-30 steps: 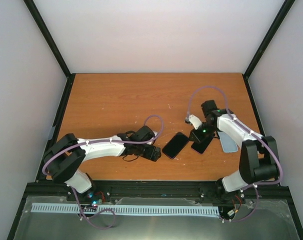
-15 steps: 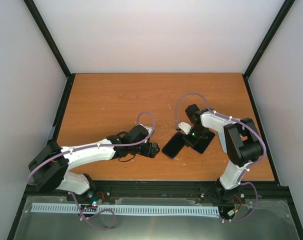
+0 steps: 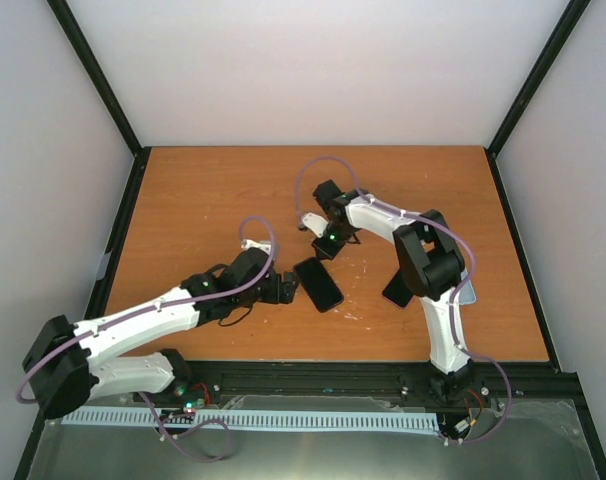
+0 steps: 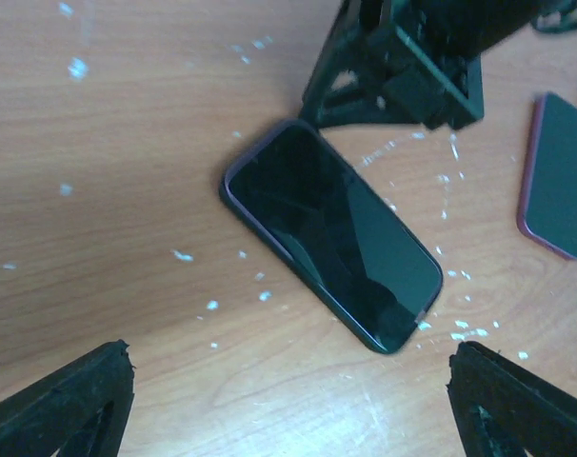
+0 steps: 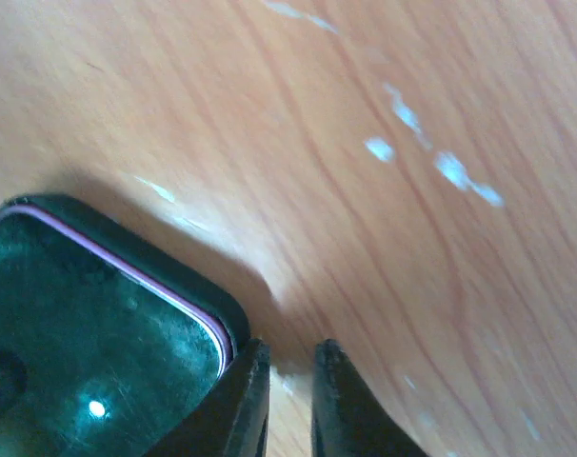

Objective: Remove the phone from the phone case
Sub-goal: Adjust the phone at the center of the board.

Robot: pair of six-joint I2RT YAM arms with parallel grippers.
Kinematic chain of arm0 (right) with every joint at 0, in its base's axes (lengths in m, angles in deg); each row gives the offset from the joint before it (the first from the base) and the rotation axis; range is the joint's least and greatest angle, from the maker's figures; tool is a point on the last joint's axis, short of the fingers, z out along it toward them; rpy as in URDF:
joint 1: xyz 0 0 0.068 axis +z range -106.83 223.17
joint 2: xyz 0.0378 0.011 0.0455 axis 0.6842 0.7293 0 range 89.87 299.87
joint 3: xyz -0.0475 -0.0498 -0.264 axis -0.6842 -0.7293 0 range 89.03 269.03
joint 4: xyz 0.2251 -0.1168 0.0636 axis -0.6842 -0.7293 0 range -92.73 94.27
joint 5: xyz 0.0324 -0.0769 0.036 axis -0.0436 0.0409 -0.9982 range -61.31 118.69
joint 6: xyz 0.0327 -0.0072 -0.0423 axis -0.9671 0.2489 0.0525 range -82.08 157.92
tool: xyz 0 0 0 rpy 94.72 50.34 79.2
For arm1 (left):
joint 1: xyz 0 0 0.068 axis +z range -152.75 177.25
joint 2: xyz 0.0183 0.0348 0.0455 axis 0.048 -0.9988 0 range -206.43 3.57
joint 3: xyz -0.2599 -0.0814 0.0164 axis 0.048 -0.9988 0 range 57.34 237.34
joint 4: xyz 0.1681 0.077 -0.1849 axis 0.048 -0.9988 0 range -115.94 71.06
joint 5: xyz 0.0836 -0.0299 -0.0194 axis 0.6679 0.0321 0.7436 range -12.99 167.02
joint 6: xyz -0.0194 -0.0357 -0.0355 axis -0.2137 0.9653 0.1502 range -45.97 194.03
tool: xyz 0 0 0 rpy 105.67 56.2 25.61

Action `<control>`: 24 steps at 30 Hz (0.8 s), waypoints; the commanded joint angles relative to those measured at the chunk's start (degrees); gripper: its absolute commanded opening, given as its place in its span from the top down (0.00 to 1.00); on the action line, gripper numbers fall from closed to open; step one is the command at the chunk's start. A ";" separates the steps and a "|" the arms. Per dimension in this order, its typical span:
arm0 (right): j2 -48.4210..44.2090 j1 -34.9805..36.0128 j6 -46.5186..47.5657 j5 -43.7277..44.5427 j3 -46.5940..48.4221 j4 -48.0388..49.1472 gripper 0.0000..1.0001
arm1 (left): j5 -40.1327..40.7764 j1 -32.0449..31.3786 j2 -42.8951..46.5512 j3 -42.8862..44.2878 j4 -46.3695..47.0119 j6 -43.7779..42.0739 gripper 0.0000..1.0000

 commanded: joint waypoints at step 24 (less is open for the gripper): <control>-13.31 13.67 -11.50 8.93 -13.40 -2.66 0.00 | 15.94 4.05 15.32 0.68 -11.02 5.84 0.01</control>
